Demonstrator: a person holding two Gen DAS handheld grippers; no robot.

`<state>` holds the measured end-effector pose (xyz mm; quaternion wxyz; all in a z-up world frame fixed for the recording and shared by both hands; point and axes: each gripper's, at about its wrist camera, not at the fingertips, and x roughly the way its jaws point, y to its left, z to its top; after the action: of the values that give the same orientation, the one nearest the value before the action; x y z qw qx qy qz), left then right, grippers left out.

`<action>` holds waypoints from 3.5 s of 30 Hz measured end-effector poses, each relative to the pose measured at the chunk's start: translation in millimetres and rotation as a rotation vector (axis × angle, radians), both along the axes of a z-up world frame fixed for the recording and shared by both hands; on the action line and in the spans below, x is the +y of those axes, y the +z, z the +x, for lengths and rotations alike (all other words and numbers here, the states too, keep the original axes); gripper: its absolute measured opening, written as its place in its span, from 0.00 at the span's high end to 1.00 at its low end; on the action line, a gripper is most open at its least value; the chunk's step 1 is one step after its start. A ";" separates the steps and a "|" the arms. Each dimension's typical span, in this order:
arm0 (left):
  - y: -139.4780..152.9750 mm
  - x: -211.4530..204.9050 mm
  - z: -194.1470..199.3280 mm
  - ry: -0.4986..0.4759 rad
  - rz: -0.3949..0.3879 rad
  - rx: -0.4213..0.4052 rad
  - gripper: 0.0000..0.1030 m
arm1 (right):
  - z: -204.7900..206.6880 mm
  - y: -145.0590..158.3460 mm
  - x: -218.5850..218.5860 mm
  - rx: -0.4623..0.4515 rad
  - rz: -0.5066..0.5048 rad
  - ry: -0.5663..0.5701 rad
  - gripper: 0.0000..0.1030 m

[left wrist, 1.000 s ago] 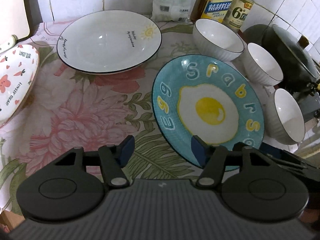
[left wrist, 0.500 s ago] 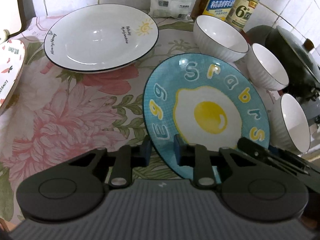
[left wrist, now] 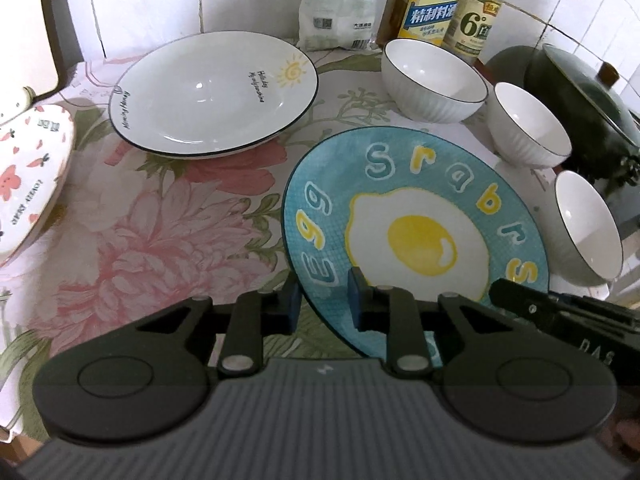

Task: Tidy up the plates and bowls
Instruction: 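Close both grippers on the blue Egg plate rim and lift it, then carry the blue Egg plate onto the white plate and lower it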

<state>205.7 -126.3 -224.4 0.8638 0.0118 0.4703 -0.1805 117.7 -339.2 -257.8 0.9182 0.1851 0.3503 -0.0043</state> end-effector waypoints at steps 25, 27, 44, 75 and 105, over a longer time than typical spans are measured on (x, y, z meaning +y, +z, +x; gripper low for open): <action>107.5 92.4 -56.7 0.105 -0.095 -0.081 0.78 | -33.3 104.0 56.9 -0.091 0.069 0.168 0.73; 113.1 97.9 -53.7 0.123 -0.102 -0.079 0.78 | -28.4 110.4 60.7 -0.092 0.070 0.180 0.73; 118.5 132.5 -5.8 0.225 -0.128 -0.072 0.78 | 36.4 131.3 87.3 -0.076 0.052 0.305 0.73; 19.6 114.6 125.5 0.274 -0.057 -0.039 0.78 | 174.7 45.5 76.6 0.090 0.104 0.269 0.72; 15.5 93.2 145.6 0.278 0.058 0.078 0.74 | 199.7 34.8 100.5 0.096 -0.192 0.266 0.69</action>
<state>351.3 -33.0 -208.9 0.8607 -0.0356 0.5058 -0.0458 317.4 -238.7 -223.1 0.9064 0.0483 0.4130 0.0749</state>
